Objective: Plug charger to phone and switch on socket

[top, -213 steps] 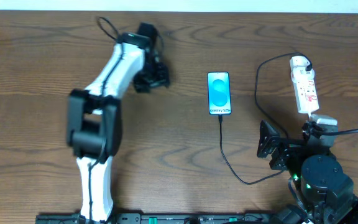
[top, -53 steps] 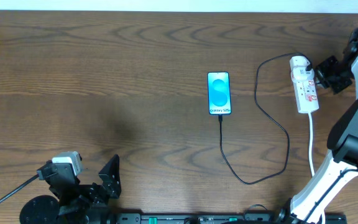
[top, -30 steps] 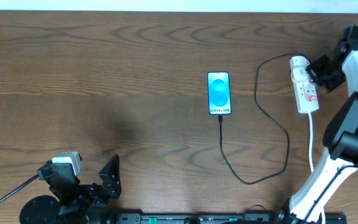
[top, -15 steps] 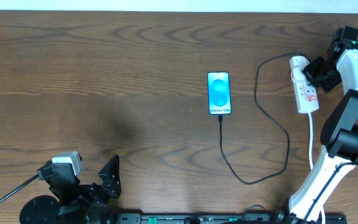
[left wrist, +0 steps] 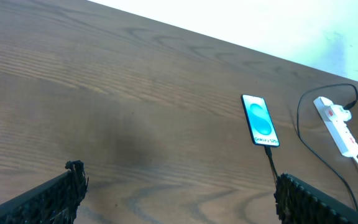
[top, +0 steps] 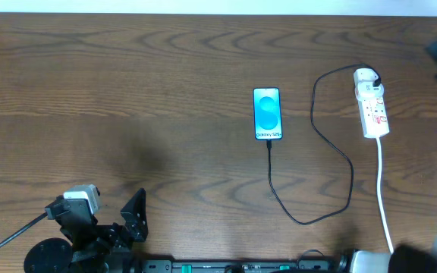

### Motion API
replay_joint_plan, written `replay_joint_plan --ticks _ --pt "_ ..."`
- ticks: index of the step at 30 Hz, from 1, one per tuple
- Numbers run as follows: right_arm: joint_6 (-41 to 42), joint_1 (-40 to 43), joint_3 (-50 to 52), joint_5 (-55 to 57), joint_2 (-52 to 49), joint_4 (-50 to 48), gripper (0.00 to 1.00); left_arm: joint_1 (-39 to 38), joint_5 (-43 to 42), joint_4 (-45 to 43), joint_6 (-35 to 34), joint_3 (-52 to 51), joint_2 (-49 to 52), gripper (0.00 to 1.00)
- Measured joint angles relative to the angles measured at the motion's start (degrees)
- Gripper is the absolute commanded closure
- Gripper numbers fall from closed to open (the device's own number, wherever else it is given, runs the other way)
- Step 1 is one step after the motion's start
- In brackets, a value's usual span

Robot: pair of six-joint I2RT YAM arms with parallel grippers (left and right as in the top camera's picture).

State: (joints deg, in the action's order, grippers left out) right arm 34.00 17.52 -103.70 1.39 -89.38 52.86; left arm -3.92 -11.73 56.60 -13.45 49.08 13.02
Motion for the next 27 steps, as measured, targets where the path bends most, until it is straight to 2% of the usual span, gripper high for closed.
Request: replay_joint_plan --ticks 1,5,12,27 --pt "-0.1 0.0 -0.4 0.3 4.7 -1.2 0.92 0.0 0.0 0.0 0.0 0.0 0.0 0.02" --pt "-0.1 0.0 -0.5 0.6 12.5 -3.8 0.92 0.0 0.0 0.0 0.0 0.0 0.0 0.02" --pt "0.8 0.0 -0.5 0.7 21.8 -2.6 0.91 0.0 0.0 0.0 0.0 0.0 0.0 0.01" --pt "1.6 -2.3 -0.4 -8.3 23.8 -2.0 0.85 1.0 0.0 0.0 0.0 0.0 -0.2 0.02"
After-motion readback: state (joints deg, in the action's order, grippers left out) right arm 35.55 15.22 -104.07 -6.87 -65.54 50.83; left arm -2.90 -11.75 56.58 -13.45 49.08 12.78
